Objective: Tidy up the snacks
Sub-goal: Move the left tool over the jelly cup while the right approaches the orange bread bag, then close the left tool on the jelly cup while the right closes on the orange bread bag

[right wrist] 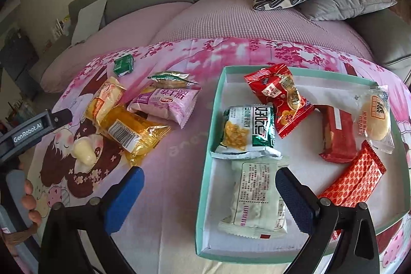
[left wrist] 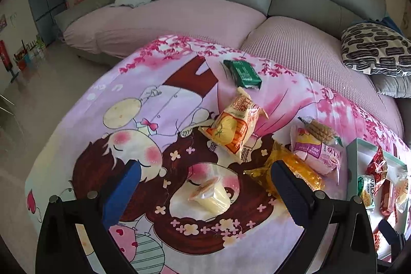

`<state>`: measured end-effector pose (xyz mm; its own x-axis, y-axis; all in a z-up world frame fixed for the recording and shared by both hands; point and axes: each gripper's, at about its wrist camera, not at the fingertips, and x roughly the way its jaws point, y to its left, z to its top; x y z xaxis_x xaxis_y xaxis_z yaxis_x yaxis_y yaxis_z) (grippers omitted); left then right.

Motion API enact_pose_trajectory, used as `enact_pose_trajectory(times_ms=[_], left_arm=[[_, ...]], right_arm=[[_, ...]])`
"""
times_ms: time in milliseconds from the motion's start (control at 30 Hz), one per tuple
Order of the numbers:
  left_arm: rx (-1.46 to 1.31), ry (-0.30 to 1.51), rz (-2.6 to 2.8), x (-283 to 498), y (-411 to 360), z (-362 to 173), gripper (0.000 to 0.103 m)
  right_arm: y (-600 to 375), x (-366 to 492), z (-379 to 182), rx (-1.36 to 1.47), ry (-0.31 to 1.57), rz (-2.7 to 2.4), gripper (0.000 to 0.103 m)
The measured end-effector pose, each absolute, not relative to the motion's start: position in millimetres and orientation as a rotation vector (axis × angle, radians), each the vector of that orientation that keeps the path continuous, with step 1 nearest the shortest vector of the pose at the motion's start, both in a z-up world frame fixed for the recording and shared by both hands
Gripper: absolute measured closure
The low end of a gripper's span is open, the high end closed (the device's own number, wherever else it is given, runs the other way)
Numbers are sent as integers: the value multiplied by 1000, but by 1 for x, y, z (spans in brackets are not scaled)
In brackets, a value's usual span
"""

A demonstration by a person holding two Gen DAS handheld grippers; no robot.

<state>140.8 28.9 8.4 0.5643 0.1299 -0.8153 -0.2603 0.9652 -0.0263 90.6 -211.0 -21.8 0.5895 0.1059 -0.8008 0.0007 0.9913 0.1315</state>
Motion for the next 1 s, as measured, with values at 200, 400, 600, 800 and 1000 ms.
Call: enact_pose_trajectory(times_ms=[200, 400, 600, 800, 1000], left_arm=[[-171, 1003, 211, 146, 40, -4, 2], [-217, 1047, 172, 149, 56, -15, 2], [-304, 1089, 127, 151, 71, -27, 2], [-344, 1114, 119, 154, 78, -39, 2], [-399, 1068, 103, 151, 86, -38, 2]], right_arm=[[-204, 90, -20, 112, 924, 69, 0], [-195, 97, -19, 94, 922, 75, 0], [-170, 110, -18, 45, 916, 134, 0], [-138, 124, -25, -47, 927, 209, 0], [-111, 144, -36, -144, 940, 251, 13]])
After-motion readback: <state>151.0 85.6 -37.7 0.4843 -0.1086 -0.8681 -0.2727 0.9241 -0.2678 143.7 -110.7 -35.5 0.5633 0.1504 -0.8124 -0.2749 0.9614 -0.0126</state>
